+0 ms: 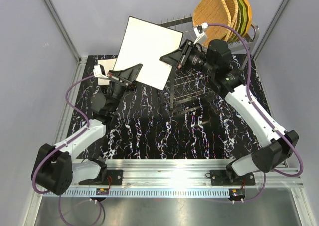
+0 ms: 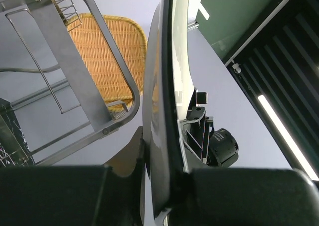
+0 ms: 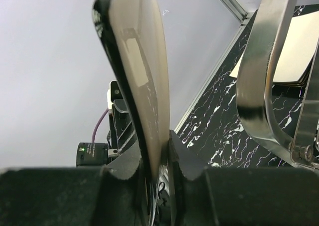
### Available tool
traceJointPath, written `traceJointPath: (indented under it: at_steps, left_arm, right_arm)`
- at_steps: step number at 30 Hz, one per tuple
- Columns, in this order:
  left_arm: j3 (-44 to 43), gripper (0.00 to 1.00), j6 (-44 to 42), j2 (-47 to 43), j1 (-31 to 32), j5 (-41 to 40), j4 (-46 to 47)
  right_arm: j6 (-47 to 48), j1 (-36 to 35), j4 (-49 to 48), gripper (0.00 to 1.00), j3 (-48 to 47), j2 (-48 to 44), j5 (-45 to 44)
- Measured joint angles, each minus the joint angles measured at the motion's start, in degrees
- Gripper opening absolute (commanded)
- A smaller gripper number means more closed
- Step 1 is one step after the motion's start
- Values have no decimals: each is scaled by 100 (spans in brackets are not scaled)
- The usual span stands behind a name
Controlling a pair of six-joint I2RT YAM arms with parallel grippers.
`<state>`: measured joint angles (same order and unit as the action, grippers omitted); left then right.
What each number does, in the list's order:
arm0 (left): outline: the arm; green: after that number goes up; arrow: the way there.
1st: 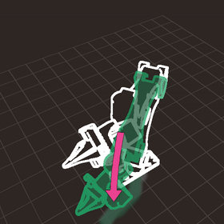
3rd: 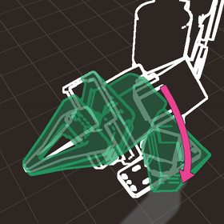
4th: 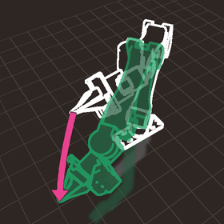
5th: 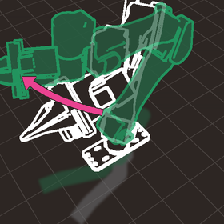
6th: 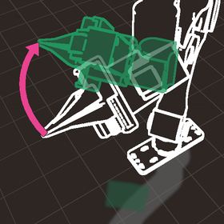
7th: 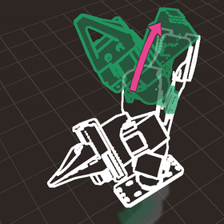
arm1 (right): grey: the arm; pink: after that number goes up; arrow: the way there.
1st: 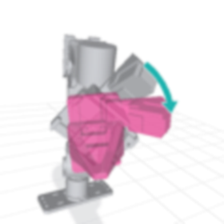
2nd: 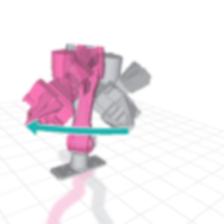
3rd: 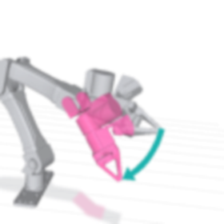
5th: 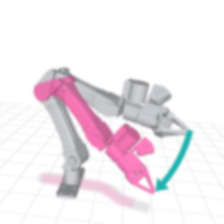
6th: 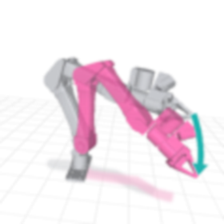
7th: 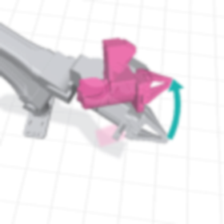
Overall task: Unload the plates from the dish rack
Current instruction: Pass the plate from the right arm to the left, then place the plate on the table
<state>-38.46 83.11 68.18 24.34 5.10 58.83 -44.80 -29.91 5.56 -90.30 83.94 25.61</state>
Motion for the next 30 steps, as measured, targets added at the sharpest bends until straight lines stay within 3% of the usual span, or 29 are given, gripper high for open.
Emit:
traceJointPath:
  at_steps: [1,3,4,8,11,30]
  left_arm:
    - [35,0,15,0,-2,2,35]
    - [127,0,46,0,-20,28,79]
    - [181,0,83,2,-31,44,81]
    - [415,0,114,-48,-146,146,79]
    - [595,0,66,-192,-271,186,31]
    - [1484,0,-31,-1318,-1781,433,-664]
  right_arm:
    - [7,-2,-4,41,26,-11,2]
    - [107,-15,-68,50,70,-42,9]
    - [168,-20,-68,65,98,-66,7]
    - [398,-22,-105,87,153,-138,9]
    - [590,-22,-151,97,157,-177,20]
    - [2479,-33,-424,100,157,-955,802]
